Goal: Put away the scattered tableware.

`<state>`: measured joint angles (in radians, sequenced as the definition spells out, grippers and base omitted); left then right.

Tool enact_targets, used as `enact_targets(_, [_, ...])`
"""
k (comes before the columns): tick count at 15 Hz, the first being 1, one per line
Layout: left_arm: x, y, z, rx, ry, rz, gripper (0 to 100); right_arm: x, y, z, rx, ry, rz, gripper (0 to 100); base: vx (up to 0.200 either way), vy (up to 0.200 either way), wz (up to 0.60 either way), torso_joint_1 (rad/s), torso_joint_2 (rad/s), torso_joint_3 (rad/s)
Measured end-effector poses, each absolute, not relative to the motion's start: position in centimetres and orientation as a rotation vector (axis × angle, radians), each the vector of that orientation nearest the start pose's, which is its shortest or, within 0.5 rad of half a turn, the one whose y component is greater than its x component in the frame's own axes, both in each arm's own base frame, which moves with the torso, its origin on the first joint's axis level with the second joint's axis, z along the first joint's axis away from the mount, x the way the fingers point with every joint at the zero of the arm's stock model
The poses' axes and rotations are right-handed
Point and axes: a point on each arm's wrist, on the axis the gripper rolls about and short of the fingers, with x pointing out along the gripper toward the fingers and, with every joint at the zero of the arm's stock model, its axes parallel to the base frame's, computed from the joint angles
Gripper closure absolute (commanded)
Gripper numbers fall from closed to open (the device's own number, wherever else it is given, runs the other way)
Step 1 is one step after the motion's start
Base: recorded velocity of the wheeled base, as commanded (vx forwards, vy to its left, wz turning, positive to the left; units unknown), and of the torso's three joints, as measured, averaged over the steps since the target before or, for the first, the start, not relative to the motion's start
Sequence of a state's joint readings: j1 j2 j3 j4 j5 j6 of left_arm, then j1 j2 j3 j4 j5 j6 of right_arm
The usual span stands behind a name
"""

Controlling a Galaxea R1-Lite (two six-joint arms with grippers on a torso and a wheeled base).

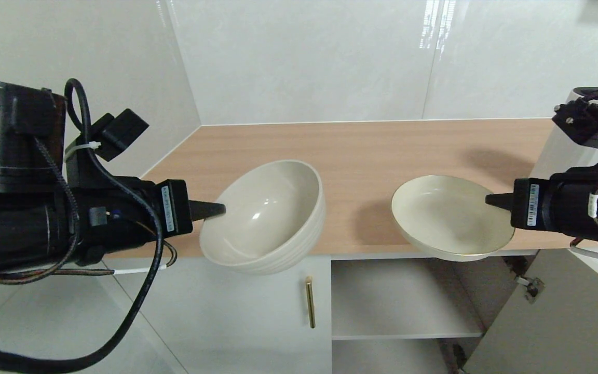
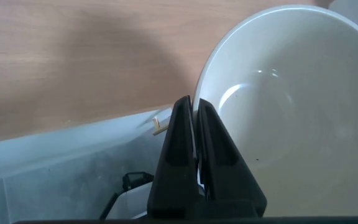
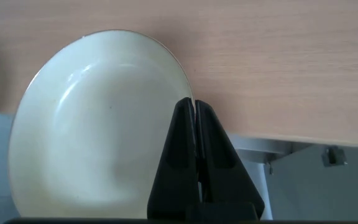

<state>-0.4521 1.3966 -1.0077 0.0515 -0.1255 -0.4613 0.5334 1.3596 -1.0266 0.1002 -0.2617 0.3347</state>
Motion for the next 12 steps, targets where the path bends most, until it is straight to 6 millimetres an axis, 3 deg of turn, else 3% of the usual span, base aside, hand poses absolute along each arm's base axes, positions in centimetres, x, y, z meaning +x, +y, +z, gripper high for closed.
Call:
enact_targets(3, [20.5,-10.3,25.5,-0.369,0.564,-0.457,100,18.0,9.8,26.1,0.162,0.439,0.19,100,-0.2,0.0,0.0,-0.001,0.01,0.002])
enact_targets(8, [20.5,-10.5,25.2,-0.364,0.578,-0.46,100,17.6,8.8,25.8,0.167,0.437,0.164,100,-0.2,0.0,0.0,-0.009,0.0,0.005])
enact_targets(12, [20.5,-10.6,25.1,-0.362,0.582,-0.462,100,18.0,9.0,25.2,0.164,0.424,0.166,100,0.0,0.0,0.0,0.0,0.0,0.0])
